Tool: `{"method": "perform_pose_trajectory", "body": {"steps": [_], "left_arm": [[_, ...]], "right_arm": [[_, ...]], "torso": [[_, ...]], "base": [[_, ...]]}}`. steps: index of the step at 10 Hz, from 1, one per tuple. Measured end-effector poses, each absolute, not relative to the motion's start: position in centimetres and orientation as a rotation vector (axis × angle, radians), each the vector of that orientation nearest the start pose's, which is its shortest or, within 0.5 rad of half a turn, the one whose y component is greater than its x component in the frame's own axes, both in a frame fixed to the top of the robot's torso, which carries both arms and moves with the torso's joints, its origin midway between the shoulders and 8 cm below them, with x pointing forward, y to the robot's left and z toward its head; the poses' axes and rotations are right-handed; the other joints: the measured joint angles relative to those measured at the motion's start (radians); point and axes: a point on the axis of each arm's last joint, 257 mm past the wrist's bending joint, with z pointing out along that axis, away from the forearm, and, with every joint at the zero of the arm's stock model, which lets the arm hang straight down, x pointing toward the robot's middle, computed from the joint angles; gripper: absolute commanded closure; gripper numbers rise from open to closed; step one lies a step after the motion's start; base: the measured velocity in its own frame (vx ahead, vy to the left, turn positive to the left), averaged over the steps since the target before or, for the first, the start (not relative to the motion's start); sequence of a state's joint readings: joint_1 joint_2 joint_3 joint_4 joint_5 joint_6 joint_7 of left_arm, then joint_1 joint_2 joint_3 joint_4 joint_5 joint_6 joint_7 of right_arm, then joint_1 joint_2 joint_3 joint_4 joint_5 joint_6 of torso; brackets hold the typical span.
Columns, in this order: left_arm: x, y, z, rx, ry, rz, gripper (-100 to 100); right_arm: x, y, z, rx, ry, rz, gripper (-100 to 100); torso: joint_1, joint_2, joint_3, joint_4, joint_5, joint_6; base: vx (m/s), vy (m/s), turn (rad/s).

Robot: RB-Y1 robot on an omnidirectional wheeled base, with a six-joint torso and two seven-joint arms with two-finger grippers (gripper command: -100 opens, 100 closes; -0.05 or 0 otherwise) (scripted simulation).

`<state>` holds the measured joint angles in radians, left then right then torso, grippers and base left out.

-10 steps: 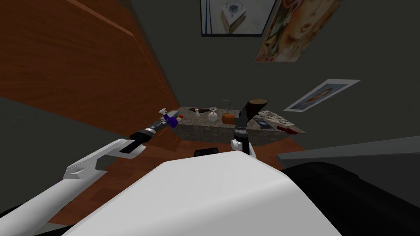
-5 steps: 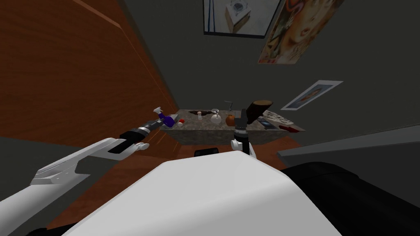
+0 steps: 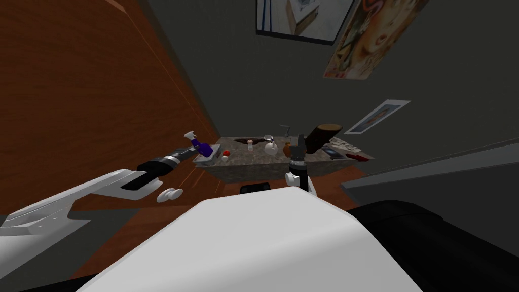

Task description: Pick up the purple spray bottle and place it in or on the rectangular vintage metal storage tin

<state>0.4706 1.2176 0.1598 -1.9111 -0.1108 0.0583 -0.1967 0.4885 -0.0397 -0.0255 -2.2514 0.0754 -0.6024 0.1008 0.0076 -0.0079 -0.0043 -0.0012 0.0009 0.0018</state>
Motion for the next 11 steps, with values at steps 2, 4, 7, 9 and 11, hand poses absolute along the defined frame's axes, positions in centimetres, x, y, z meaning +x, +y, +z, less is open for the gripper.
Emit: {"method": "perform_pose_trajectory", "body": {"steps": [2,4,7,9,11], "left_arm": [[45.3,47.6,-10.4,-0.006,1.77,-0.053,100],[45.2,48.0,-10.0,-0.005,1.773,-0.04,-100],[45.2,48.0,-10.0,-0.005,1.773,-0.039,-100],[45.2,48.0,-10.0,-0.005,1.773,-0.039,0],[45.3,47.5,-9.4,0.002,1.771,-0.044,-100]], "right_arm": [[33.3,-26.9,3.3,0.47,0.651,1.163,0],[33.3,-26.9,3.3,0.471,0.65,1.163,0],[33.4,-26.9,3.4,0.471,0.65,1.163,0],[33.4,-26.9,3.4,0.471,0.65,1.163,0],[33.3,-26.9,3.3,0.471,0.65,1.163,0]], "torso": [[0.0,-0.004,-0.002,-0.001,0.0,0.0],[-0.006,0.001,0.001,0.0,-0.001,0.0],[-0.014,0.007,0.004,0.001,-0.003,0.0],[-0.014,0.007,0.004,0.001,-0.003,0.0],[-0.014,0.007,0.004,0.001,-0.003,-0.001]], "base": [[0.136,0.188,-0.109],[0.029,0.055,-0.015],[0.002,0.003,0.0],[0.0,0.0,0.0],[0.012,0.018,0.088]]}}
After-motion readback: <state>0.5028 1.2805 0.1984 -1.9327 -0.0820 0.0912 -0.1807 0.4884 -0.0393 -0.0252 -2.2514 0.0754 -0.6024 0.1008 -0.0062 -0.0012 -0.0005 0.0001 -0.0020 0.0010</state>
